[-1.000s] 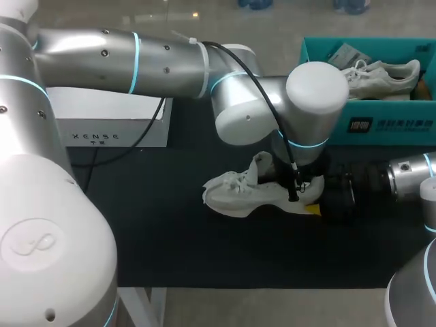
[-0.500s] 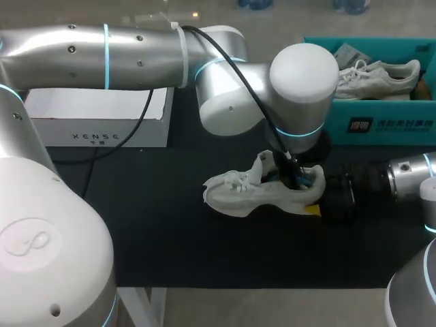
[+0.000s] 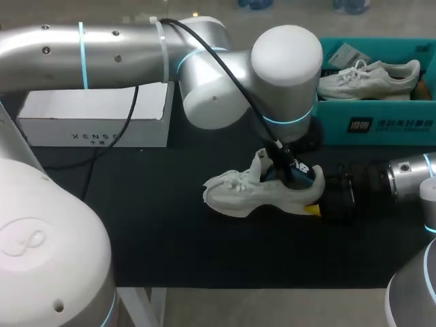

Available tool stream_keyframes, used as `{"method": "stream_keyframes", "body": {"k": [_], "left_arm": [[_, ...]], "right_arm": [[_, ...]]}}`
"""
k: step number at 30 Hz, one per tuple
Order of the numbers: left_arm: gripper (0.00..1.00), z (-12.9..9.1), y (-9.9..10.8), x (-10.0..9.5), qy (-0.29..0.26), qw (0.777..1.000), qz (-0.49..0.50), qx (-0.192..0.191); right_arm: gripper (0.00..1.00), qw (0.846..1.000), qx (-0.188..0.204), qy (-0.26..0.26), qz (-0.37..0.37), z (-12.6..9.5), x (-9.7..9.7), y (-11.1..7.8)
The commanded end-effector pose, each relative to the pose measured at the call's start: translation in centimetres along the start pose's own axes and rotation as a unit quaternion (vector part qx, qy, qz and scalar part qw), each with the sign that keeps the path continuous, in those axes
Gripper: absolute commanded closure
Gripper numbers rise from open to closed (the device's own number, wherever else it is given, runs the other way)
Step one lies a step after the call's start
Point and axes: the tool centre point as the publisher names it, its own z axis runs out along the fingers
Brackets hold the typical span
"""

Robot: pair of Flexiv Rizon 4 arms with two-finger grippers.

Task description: Take the shoe out of the shoebox, open the shoe tongue, remove and reinsert the insole, then place the shoe into the shoebox

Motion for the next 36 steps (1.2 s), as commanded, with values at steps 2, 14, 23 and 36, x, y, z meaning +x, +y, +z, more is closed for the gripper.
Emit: {"method": "stream_keyframes", "body": {"k": [2, 14, 23, 36], "left_arm": [[1.00, -2.0, 1.1, 0.4, -0.001, 1.000, 0.006, 0.027], [1.00, -1.9, -1.9, 3.9, 0.002, 0.999, 0.040, 0.033], [1.00, -1.7, -2.9, 4.8, 0.003, 0.998, 0.045, 0.035], [0.75, -1.1, -2.9, 4.2, 0.000, 0.999, 0.038, 0.033]], "right_arm": [[1.00, 1.000, 0.001, -0.001, 0.000, 0.3, 0.1, -0.4], [1.00, 1.000, 0.001, -0.001, 0.000, 0.3, 0.1, -0.4], [1.00, 1.000, 0.001, -0.001, 0.000, 0.3, 0.1, -0.4], [1.00, 1.000, 0.001, -0.001, 0.000, 0.3, 0.1, -0.4]]}}
